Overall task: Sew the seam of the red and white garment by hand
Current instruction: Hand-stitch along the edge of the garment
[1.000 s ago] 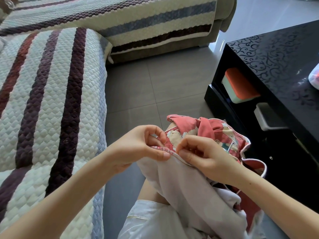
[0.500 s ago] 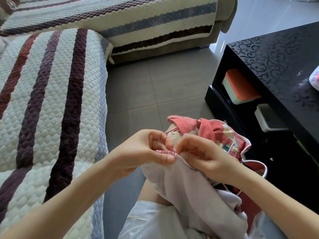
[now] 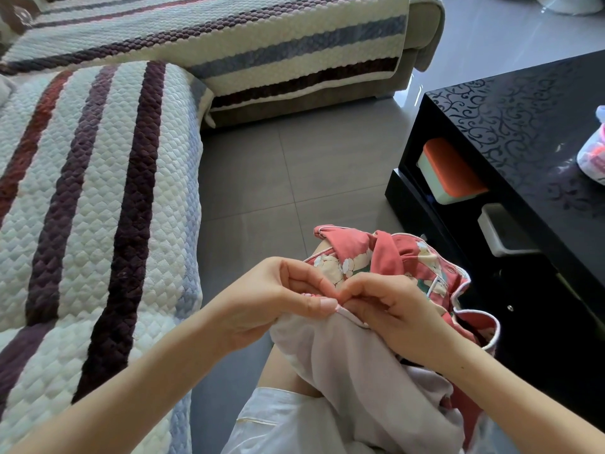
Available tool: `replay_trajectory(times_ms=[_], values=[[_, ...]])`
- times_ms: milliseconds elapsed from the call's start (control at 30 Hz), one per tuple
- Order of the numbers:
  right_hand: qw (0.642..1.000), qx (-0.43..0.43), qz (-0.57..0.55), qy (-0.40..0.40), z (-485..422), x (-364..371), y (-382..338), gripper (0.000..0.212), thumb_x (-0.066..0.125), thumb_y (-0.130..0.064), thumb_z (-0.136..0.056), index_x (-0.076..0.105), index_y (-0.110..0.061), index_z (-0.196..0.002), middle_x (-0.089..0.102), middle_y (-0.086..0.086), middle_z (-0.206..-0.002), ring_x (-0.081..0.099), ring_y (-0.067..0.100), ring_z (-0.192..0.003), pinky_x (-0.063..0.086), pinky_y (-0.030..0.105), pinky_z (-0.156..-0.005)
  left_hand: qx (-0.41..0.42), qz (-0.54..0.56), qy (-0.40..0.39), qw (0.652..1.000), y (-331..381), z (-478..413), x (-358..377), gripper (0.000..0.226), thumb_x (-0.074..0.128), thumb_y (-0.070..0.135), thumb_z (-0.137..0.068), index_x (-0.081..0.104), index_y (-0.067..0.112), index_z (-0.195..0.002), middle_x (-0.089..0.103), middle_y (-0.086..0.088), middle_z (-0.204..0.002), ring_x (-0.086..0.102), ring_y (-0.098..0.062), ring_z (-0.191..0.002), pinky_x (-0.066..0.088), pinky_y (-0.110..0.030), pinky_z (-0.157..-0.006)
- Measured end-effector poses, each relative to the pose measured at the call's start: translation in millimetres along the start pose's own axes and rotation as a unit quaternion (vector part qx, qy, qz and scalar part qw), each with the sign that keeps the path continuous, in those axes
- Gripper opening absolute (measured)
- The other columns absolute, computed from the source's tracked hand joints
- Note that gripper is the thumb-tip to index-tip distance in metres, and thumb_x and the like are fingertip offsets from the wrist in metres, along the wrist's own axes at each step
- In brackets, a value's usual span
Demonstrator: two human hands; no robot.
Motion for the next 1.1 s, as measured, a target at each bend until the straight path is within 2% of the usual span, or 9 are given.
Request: replay_trajectory(times_ms=[133, 267, 400, 567, 767, 900, 967, 1033, 1100], values=[[0.999, 0.029, -0.025, 0.021, 1.0, 1.4, -2.3, 0.010, 0.057, -0.022, -0.088, 0.067, -0.021, -0.090, 0.068, -0.005, -0.086, 0.064, 0.009, -0.077, 0.050, 0.018, -0.073, 0.020, -0.008, 0.023, 0.999, -2.6, 0.9, -0.2, 0.011, 0.075, -0.005, -0.071, 0.072, 0.005, -0.073, 0.067, -0.001, -0.064, 0.061, -0.005, -0.058, 0.048, -0.013, -0.058], [0.987, -0.052, 0.115, 0.102, 3.1, -6.4, -9.9, 0.017, 0.057, -0.023, -0.091, 0.070, -0.014, -0.098, 0.067, -0.005, -0.112, 0.060, 0.013, -0.111, 0.047, 0.043, -0.091, 0.023, -0.006, 0.038, 0.999, -7.9, -0.7, 1.3, 0.010, 0.068, -0.008, -0.079, 0.067, 0.002, -0.077, 0.065, 0.004, -0.064, 0.058, -0.002, -0.059, 0.045, -0.011, -0.058], [0.944, -0.159, 0.250, 0.145, 2.3, -5.2, -23.2, 0.013, 0.065, -0.027, -0.087, 0.076, -0.021, -0.086, 0.066, -0.001, -0.109, 0.058, 0.019, -0.103, 0.043, 0.045, -0.087, 0.020, 0.014, 0.024, 0.999, -10.0, -4.0, 1.7, 0.006, 0.071, 0.004, -0.070, 0.070, 0.006, -0.075, 0.067, 0.000, -0.069, 0.060, -0.006, -0.063, 0.046, -0.012, -0.060], [0.916, -0.210, 0.295, 0.171, -2.3, 1.0, -27.0, 0.017, 0.064, -0.026, -0.090, 0.077, -0.020, -0.081, 0.069, -0.001, -0.094, 0.056, 0.017, -0.090, 0.043, 0.042, -0.074, 0.024, 0.023, 0.006, 0.999, -13.1, -7.0, 1.1, 0.008, 0.067, 0.004, -0.069, 0.071, 0.009, -0.073, 0.066, -0.001, -0.071, 0.060, -0.007, -0.066, 0.046, -0.013, -0.063], [0.940, -0.143, 0.256, 0.173, -0.1, 5.5, -24.2, 0.006, 0.058, -0.024, -0.091, 0.061, -0.028, -0.087, 0.051, -0.010, -0.102, 0.047, 0.010, -0.096, 0.039, 0.045, -0.078, 0.011, -0.015, 0.004, 1.000, -17.2, -11.5, 4.7, 0.009, 0.067, 0.013, -0.070, 0.068, 0.009, -0.078, 0.060, 0.001, -0.070, 0.053, -0.006, -0.067, 0.041, -0.013, -0.067], [0.953, -0.128, 0.209, 0.180, 2.7, 3.1, -28.6, 0.012, 0.059, -0.025, -0.089, 0.067, -0.023, -0.081, 0.048, -0.006, -0.108, 0.047, 0.013, -0.105, 0.039, 0.047, -0.084, 0.013, -0.046, 0.034, 0.998, -21.0, -13.4, 5.9, 0.015, 0.065, 0.014, -0.069, 0.067, 0.005, -0.080, 0.057, -0.002, -0.070, 0.051, -0.007, -0.067, 0.040, -0.013, -0.066], [0.964, -0.100, 0.165, 0.181, 2.8, -0.6, -28.5, 0.011, 0.059, -0.031, -0.091, 0.065, -0.027, -0.083, 0.048, -0.007, -0.113, 0.049, 0.012, -0.108, 0.042, 0.046, -0.085, 0.012, -0.040, 0.032, 0.999, -21.2, -13.8, 5.8, 0.013, 0.065, 0.015, -0.071, 0.066, 0.005, -0.080, 0.058, -0.001, -0.070, 0.052, -0.007, -0.066, 0.041, -0.013, -0.065], [0.972, -0.073, 0.127, 0.185, 3.1, -4.5, -28.3, 0.013, 0.055, -0.038, -0.093, 0.062, -0.032, -0.085, 0.048, -0.006, -0.118, 0.051, 0.012, -0.107, 0.043, 0.038, -0.088, 0.011, -0.027, 0.027, 0.999, -19.3, -14.7, 6.9, 0.010, 0.064, 0.015, -0.073, 0.064, 0.006, -0.078, 0.059, 0.004, -0.065, 0.053, -0.005, -0.062, 0.041, -0.011, -0.062], [0.973, -0.070, 0.113, 0.191, 3.9, -6.6, -27.5, 0.011, 0.055, -0.035, -0.093, 0.062, -0.031, -0.085, 0.049, 0.000, -0.119, 0.051, 0.015, -0.112, 0.038, 0.027, -0.094, 0.013, -0.032, 0.033, 0.999, -16.8, -16.3, 8.9, 0.011, 0.064, 0.015, -0.073, 0.063, 0.005, -0.078, 0.057, 0.003, -0.064, 0.051, -0.005, -0.061, 0.040, -0.012, -0.062]])
Point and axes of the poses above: each hand's wrist, its own z-axis away from the middle knuckle, its own x-axis out of the palm, y = z × x, the point moved 2 cm from there along -z, towards the middle knuckle
